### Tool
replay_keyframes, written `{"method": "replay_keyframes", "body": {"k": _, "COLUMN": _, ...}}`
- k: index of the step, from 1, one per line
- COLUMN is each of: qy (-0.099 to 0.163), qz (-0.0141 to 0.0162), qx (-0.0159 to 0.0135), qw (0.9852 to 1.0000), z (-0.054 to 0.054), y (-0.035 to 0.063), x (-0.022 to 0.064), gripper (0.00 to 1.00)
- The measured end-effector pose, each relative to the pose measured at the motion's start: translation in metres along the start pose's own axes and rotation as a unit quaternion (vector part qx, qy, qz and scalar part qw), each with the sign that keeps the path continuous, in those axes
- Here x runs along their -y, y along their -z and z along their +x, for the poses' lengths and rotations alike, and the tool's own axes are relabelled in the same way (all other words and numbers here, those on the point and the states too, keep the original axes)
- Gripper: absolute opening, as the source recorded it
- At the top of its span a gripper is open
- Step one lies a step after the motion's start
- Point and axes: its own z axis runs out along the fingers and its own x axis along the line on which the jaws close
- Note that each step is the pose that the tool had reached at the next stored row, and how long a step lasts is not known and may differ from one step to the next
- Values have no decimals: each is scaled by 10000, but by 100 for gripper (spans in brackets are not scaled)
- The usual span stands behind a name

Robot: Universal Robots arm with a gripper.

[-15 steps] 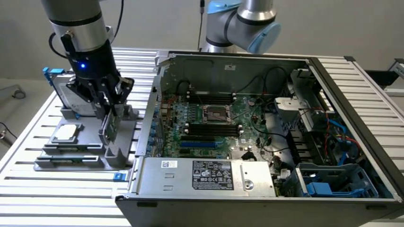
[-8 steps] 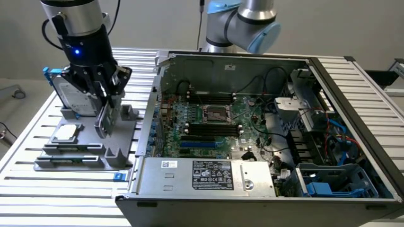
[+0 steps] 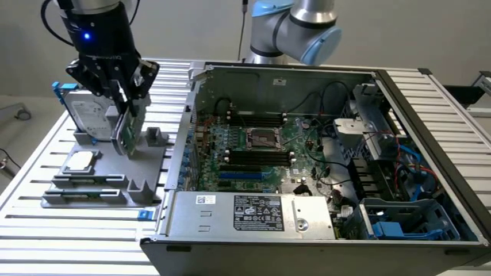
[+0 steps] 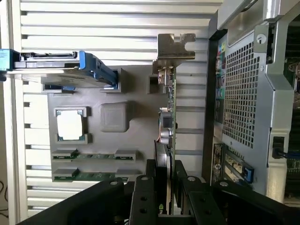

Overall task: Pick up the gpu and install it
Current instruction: 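Pick up the gpu and move the gpu toward the slot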

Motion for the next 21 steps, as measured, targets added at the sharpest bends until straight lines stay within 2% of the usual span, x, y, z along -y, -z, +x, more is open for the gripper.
{"method": "replay_keyframes", "body": {"k": 4, "qy": 2, "qz": 0, "qx": -8, "qw": 10000, "z": -108, "y": 185, "x": 1, "gripper": 27}}
{"method": "replay_keyframes", "body": {"k": 13, "qy": 45, "qz": -3, "qx": -64, "qw": 10000, "z": -446, "y": 584, "x": 4, "gripper": 27}}
{"method": "replay_keyframes", "body": {"k": 16, "qy": 62, "qz": -6, "qx": -74, "qw": 10000, "z": -575, "y": 652, "x": 6, "gripper": 27}}
{"method": "replay_keyframes", "body": {"k": 21, "qy": 74, "qz": -17, "qx": -83, "qw": 9999, "z": -802, "y": 700, "x": 9, "gripper": 27}}
